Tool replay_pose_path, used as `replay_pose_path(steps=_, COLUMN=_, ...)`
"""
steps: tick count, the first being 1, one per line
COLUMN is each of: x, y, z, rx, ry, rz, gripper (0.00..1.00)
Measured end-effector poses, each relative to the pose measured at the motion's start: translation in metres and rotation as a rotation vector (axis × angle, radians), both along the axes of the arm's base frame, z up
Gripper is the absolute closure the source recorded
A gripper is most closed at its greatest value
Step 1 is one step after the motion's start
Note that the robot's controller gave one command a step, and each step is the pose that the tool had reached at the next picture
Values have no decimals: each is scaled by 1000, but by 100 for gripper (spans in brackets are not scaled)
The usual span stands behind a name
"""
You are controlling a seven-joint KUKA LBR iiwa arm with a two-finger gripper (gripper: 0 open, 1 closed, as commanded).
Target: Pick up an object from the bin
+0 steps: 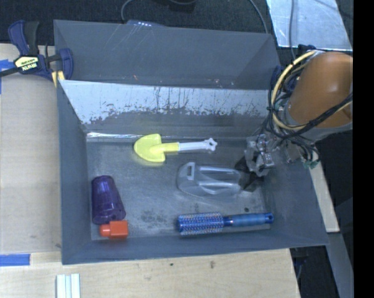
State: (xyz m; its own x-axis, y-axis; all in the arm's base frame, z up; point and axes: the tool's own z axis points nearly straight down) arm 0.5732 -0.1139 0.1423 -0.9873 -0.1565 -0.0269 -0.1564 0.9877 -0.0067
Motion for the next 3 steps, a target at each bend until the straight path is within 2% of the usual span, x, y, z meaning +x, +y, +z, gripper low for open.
replay_pose_path(steps=1, x=0, y=0, z=0, rx=0, ry=0, rz=1, gripper=0)
replay_pose_path(steps=2, x=0, y=0, z=0, rx=0, ry=0, rz=1, gripper=100)
replay_pose_path(steps=3, x=0, y=0, z=0, rx=0, ry=0, rz=1, gripper=0)
